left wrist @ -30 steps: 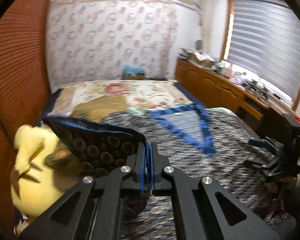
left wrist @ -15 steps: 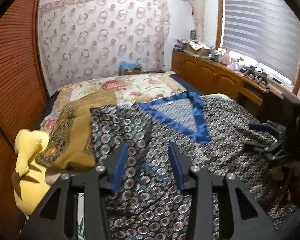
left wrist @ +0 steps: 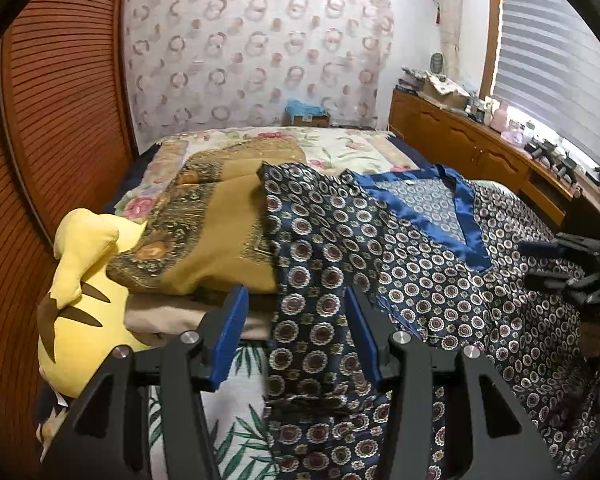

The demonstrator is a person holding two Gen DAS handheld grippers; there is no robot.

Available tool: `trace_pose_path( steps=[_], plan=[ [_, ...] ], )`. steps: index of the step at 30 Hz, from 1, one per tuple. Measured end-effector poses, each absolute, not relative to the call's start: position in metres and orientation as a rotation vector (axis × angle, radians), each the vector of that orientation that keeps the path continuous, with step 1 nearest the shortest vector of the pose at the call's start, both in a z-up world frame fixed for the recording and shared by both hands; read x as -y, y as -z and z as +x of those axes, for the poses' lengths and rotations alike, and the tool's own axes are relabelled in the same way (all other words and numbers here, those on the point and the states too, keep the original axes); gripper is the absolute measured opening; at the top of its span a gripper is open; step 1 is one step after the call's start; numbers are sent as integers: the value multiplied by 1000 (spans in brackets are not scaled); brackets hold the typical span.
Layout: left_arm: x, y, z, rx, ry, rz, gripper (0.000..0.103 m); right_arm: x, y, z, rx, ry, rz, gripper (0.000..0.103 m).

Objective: Fold small clothes

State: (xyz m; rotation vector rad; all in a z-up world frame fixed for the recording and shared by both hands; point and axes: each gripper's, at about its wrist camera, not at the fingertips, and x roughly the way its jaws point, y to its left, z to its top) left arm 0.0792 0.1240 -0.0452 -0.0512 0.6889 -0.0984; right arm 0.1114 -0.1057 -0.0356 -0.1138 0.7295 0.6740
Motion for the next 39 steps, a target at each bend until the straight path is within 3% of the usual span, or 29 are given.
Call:
trace_pose_path(
  steps=[11,18,22,25,34,36,37,39],
  plan=[
    [-141,38,75,-650,61,-92,49,-8,67,132,-891,-919,-211,42],
    [-147,37,76,-632,43,-99,49,-47,88,135,-941,-946,-281,29],
    [-146,38,79,-634,49,-107,49,-55,95,128,-900,-938,-346,9],
    [-143,37,86,-640,50,-102,49,-51,93,128,-894,-951,-337,2],
    [-131,39,128,-679,74,-83,49,4,70,108,-853,-847,-248,2],
    [-129,45,142,-701,78,-87,49,3,72,113,-863,-828,-243,10],
    [-129,47,146,-709,82,-91,49,6,71,112,-857,-799,-257,20],
    [-129,52,158,-733,94,-103,49,12,70,115,-836,-768,-267,24]
  ],
)
